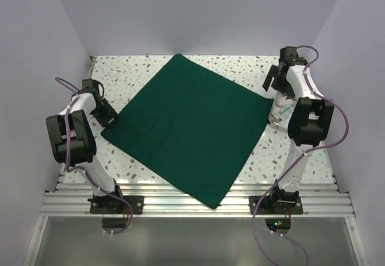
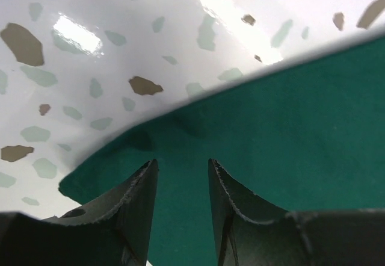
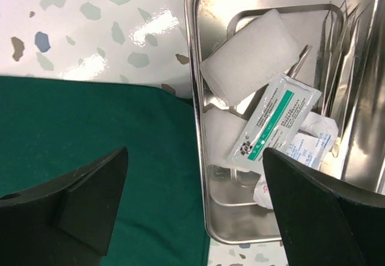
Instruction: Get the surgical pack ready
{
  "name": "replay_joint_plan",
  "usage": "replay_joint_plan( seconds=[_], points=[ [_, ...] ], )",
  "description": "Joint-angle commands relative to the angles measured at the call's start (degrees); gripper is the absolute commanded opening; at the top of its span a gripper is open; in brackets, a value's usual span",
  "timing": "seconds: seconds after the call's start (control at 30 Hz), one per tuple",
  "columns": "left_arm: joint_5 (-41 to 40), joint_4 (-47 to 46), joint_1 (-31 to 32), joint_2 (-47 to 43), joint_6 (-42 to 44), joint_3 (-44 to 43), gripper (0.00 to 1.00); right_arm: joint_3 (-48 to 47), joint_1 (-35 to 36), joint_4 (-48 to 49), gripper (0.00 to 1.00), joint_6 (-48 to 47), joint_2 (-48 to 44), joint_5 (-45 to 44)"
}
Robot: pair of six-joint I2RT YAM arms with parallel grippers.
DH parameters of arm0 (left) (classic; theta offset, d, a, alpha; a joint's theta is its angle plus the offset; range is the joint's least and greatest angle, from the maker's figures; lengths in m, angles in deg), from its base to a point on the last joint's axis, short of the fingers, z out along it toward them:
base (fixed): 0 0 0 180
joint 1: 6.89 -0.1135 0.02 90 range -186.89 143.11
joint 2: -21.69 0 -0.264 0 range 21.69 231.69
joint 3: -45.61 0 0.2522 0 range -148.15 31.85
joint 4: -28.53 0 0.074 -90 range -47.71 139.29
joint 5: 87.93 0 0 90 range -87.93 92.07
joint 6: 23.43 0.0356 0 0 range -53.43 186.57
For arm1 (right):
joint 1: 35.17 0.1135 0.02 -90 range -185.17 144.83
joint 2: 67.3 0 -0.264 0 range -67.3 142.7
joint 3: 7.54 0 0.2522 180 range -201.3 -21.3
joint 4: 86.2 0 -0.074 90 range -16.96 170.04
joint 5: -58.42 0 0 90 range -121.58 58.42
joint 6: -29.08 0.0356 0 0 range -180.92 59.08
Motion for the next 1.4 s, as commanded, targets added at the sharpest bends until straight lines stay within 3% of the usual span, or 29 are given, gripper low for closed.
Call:
replay_joint_plan(
  seconds=[0.0,0.43,0.87,1.13,1.37],
  points=[
    [4.39,-2.67,1.38,-3.64,1.3,2.08,0.44,-3.7,-0.01,-1.63,0.97,2.86,1.71,-2.47],
    [7.21,-2.67,7.09,-5.04,0.69,2.88,0.44,-13.27,0.07,0.22,0.51,7.62,13.66,-5.72],
    [6.06,-1.09,8.06,-6.1,1.65,3.76,0.44,-14.6,0.07,1.09,0.4,6.04,18.06,-11.08],
    [6.07,0.32,8.5,-5.57,2.36,2.53,0.44,-15.92,0.07,1.09,0.18,3.84,19.2,-12.32],
    [5.89,0.85,8.76,-6.45,2.71,3.31,0.44,-18.98,0.16,-2.32,0.05,2.09,19.9,-14.16]
  ],
)
